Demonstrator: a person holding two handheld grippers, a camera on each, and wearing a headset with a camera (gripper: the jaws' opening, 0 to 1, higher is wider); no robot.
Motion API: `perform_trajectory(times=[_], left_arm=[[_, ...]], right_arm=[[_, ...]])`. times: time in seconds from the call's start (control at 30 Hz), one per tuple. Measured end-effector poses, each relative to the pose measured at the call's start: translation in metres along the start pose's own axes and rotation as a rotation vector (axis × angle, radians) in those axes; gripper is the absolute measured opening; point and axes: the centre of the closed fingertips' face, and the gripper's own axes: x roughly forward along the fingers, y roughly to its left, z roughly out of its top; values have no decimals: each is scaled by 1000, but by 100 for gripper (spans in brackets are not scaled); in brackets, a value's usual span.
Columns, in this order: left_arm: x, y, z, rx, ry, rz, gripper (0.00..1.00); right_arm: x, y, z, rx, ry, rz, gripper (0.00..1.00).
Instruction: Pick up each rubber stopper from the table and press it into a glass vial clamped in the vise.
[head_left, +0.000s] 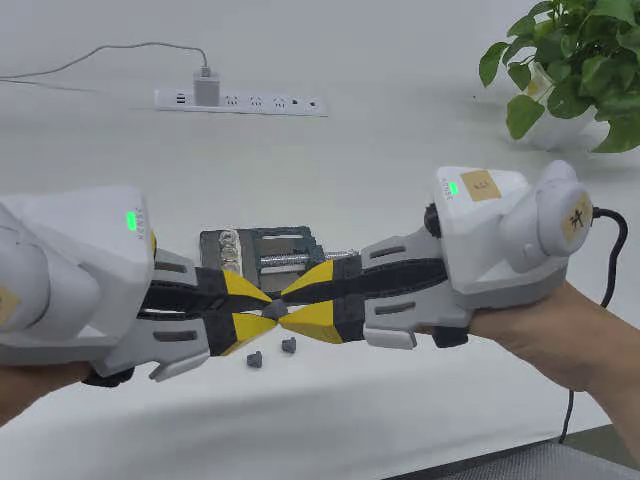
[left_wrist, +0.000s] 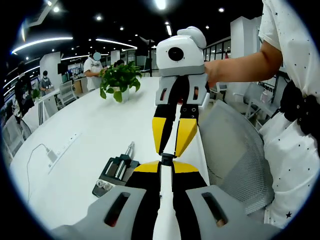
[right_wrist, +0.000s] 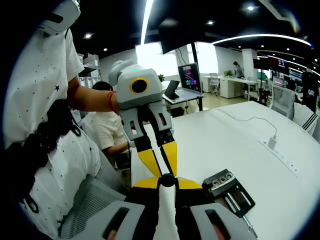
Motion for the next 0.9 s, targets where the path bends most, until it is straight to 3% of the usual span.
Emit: perform_trajectory(times=[0.9], left_arm=[[-1,0,-3,28,-32,19,6]], right_arm=[[3,-2,-2,19,27,-8,5]])
